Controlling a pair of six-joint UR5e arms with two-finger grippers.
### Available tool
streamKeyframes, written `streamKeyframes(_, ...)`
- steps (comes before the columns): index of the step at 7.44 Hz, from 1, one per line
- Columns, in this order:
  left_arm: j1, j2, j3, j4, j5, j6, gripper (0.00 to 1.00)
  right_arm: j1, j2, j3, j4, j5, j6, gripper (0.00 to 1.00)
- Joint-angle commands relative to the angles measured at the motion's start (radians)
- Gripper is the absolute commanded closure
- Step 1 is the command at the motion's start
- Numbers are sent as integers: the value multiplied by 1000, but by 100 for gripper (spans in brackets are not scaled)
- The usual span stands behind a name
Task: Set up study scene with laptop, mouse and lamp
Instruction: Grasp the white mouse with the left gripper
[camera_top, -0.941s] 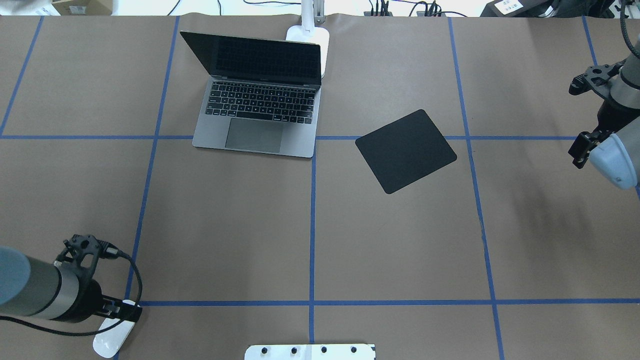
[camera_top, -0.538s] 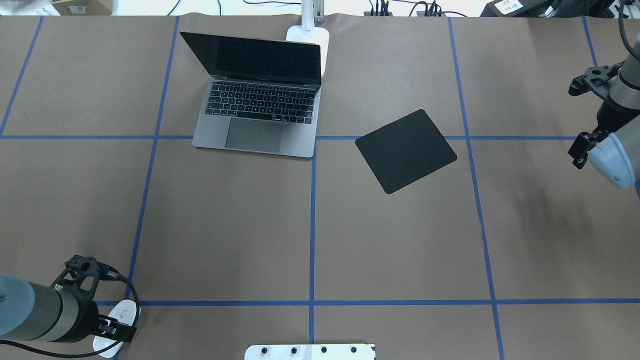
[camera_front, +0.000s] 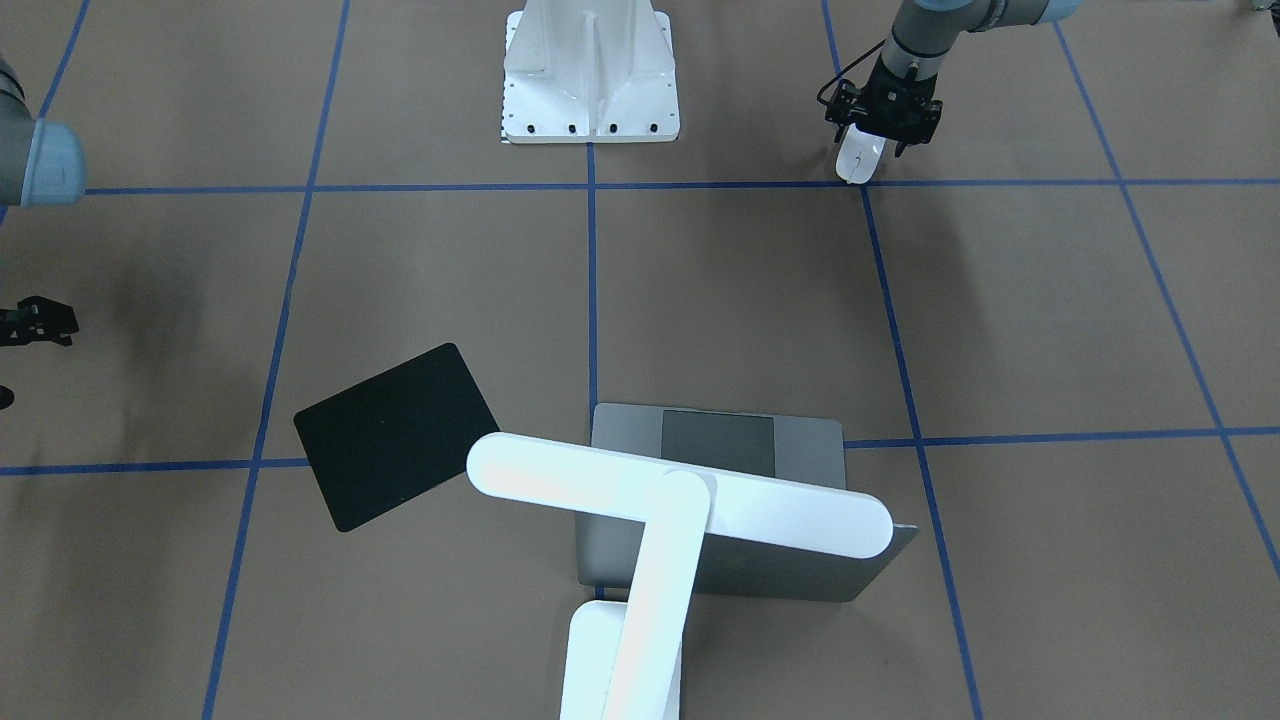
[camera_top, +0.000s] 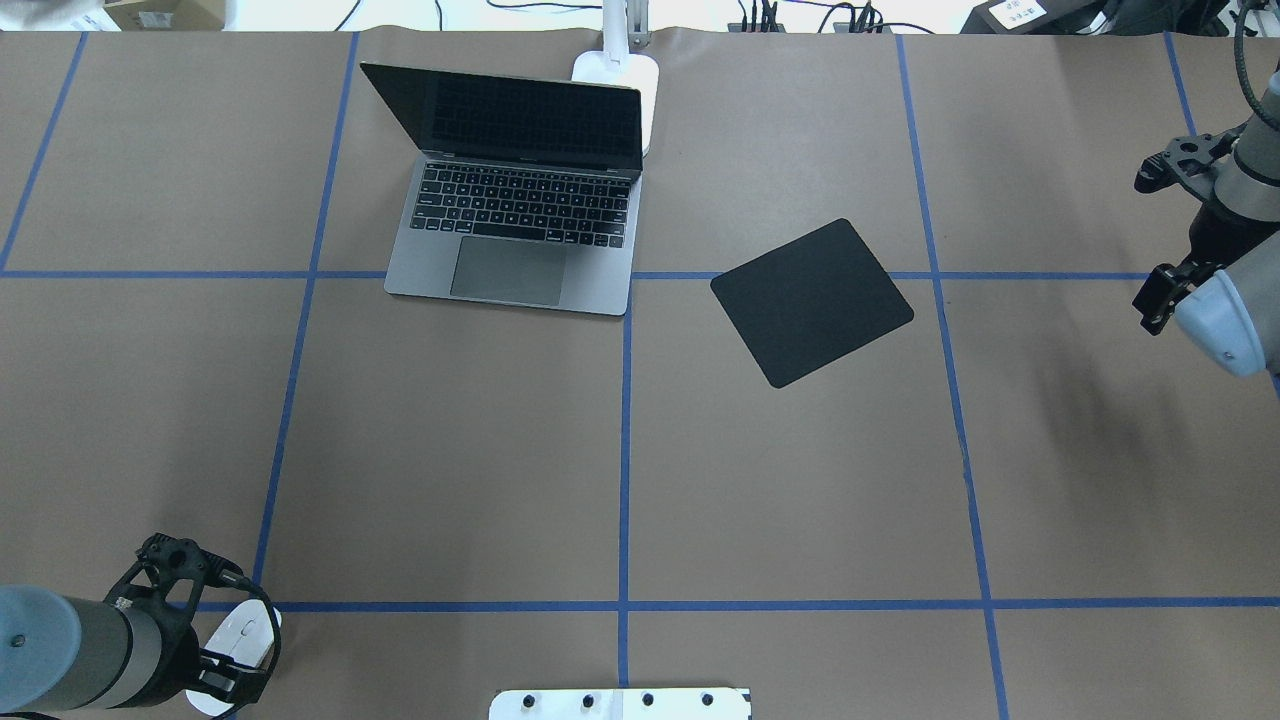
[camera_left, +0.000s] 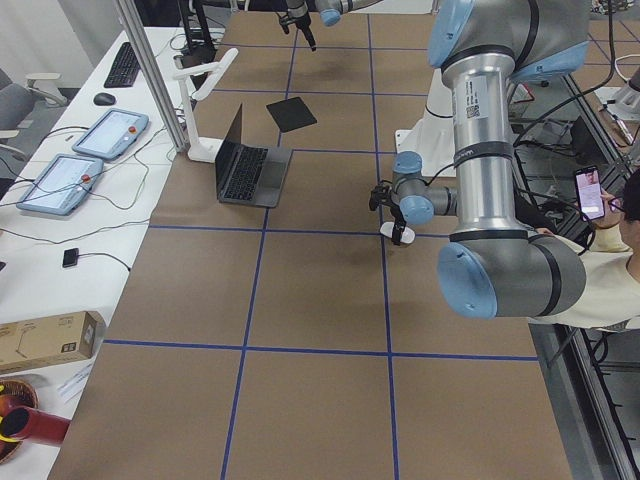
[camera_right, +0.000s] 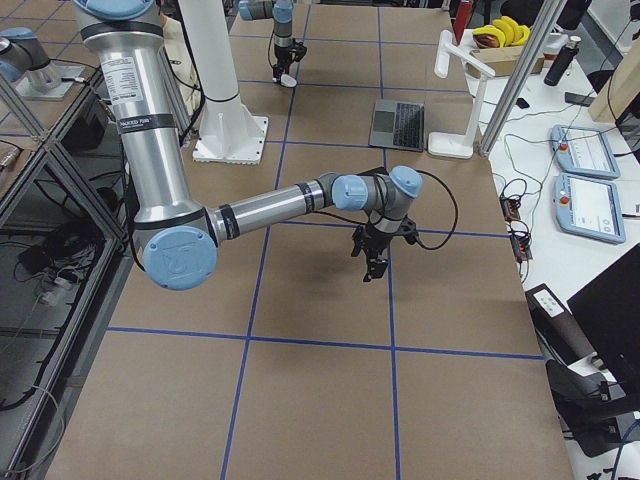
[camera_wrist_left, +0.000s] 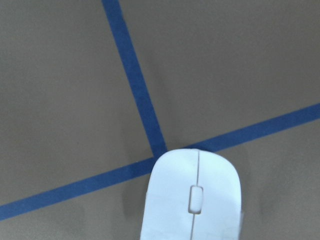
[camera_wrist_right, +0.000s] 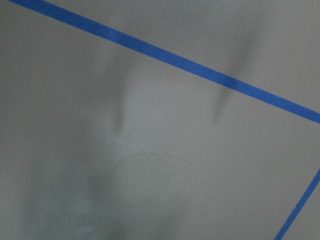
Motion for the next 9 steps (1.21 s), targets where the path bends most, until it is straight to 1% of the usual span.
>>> streamKeyframes(1,6,1,1,-1,15,-3,54,0,0,-4,6,0,1,0)
streamKeyframes(2,4,-1,-2,-3,15,-4,65,0,0,-4,6,0,1,0)
streamKeyframes(3,-2,-4,-5,-4,14,-3,69,2,0,-4,6,0,1,0)
streamKeyframes(4,-13,-4,-10,-29,9,-4,70,6,-2,-4,6,14,-4,0)
streamKeyframes(6,-42,-28,-89,-36,-5,-4,71,49,-3,-7,5,19,-47,0)
streamKeyframes(7,-129,-97,-99,-27,-41,-6,71,98,-2,-47,6,64,-53,0)
streamKeyframes(8,-204,-147,-99,-15,-96,-6,71,147,-2,-85,14,100,-123,0)
streamKeyframes(9,-261,-215,-99,41,-129,-7,71,185,-2,-111,14,102,-165,0)
